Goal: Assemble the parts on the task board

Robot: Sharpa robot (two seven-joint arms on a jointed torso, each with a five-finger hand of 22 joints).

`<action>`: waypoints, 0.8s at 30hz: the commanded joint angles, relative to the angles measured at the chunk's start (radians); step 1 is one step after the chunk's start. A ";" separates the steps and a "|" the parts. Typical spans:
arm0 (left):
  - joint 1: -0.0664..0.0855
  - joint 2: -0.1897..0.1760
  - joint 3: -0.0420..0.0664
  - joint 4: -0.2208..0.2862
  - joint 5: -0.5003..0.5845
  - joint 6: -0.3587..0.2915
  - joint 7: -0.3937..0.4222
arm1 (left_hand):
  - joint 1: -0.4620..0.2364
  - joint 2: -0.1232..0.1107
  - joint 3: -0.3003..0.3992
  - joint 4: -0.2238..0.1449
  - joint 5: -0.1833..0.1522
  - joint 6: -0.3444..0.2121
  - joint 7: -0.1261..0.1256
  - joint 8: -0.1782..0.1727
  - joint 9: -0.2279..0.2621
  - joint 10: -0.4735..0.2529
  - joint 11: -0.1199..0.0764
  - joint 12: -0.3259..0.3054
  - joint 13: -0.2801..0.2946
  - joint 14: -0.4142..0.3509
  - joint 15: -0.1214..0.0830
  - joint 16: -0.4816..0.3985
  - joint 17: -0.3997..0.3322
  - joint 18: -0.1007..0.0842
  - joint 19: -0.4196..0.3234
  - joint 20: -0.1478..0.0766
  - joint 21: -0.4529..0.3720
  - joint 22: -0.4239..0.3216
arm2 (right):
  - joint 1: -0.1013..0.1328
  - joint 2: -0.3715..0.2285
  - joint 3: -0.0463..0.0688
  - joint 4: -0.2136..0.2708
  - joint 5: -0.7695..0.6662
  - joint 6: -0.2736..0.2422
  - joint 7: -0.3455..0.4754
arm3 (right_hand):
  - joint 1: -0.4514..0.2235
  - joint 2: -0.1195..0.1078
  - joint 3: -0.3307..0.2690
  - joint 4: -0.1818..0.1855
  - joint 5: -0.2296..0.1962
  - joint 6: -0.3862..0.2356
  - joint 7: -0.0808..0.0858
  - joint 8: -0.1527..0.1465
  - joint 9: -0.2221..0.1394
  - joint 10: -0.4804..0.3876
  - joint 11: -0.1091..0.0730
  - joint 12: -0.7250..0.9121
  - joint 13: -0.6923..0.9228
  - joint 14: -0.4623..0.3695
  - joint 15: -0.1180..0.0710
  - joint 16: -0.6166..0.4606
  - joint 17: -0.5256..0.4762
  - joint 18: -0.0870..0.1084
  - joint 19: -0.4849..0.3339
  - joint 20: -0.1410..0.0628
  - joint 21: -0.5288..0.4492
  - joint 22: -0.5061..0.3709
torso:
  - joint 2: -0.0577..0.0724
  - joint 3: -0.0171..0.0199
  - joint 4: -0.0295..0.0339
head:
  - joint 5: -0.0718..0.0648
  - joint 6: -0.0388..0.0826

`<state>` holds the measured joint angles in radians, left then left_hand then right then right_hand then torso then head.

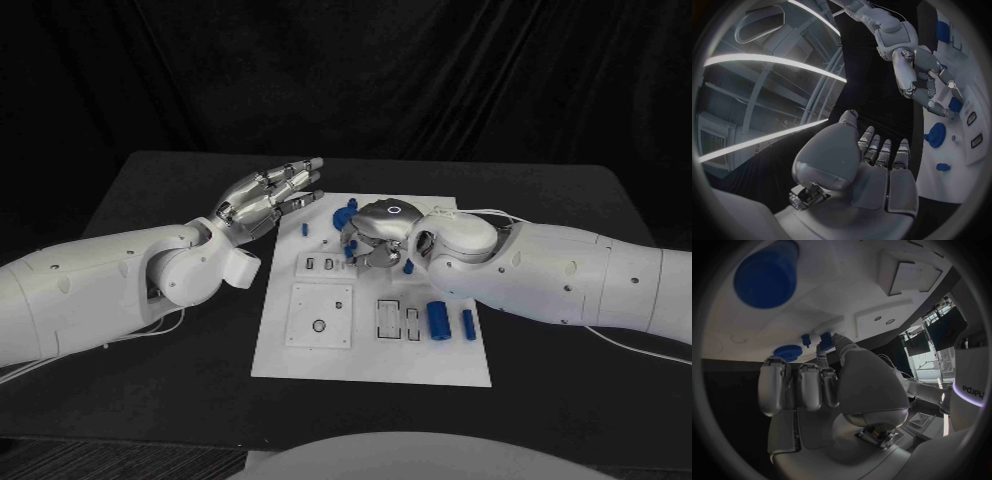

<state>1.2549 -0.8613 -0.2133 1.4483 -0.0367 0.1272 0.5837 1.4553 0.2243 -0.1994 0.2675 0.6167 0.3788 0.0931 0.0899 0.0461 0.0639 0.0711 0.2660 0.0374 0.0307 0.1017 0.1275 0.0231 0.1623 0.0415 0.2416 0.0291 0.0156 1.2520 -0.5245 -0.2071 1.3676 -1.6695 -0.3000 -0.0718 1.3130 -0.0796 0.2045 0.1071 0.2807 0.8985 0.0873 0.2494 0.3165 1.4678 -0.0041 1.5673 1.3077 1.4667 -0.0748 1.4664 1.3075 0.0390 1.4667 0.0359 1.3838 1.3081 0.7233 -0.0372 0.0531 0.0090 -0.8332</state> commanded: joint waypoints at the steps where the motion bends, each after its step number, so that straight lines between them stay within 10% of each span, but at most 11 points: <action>1: -0.001 0.003 0.001 0.000 0.000 0.014 0.010 | 0.009 0.001 0.005 -0.002 0.006 -0.005 0.005 0.004 0.001 -0.002 0.006 0.002 0.000 -0.001 0.007 0.000 0.000 0.020 -0.006 -0.001 -0.005 -0.002 | -0.005 0.001 0.000 -0.003 -0.007 0.023 -0.006 | -0.006 -0.003 -0.003 -0.007 -0.011 -0.016 0.001 -0.009 -0.004 0.103 -0.005 0.004 0.263 0.070 0.001 -0.006 0.092 0.012 0.021 0.001 -0.007 0.175 | 0.000 0.0003 -0.0004 | 0.000 -0.001; 24: -0.002 0.006 0.001 -0.005 0.000 0.016 0.008 | 0.009 0.000 0.006 -0.003 0.007 -0.006 0.004 0.004 0.001 -0.003 0.006 0.002 -0.001 -0.001 0.007 -0.001 0.000 0.020 -0.006 -0.001 -0.005 -0.002 | -0.008 0.001 0.000 -0.006 -0.007 0.026 0.001 | -0.028 -0.010 -0.029 -0.002 -0.115 -0.078 0.003 -0.058 -0.035 0.103 -0.004 0.004 0.263 0.069 0.001 -0.009 0.087 0.012 0.021 -0.001 -0.013 0.176 | 0.000 0.0001 0.0004 | -0.002 -0.005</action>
<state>1.2545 -0.8575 -0.2133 1.4421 -0.0367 0.1311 0.5815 1.4553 0.2243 -0.1995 0.2676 0.6167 0.3788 0.0931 0.0899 0.0461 0.0639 0.0711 0.2660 0.0374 0.0307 0.1017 0.1275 0.0231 0.1623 0.0415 0.2416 0.0291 0.0148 1.2479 -0.5225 -0.2073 1.3618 -1.6701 -0.2785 -0.0697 1.2918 -0.0894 0.1816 0.1044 0.1712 0.8254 0.0904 0.1951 0.2839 1.4678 -0.0041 1.5672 1.3075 1.4667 -0.0748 1.4604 1.3074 0.0390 1.4667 0.0359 1.3771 1.3077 0.7232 -0.0371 0.0530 0.0065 -0.8376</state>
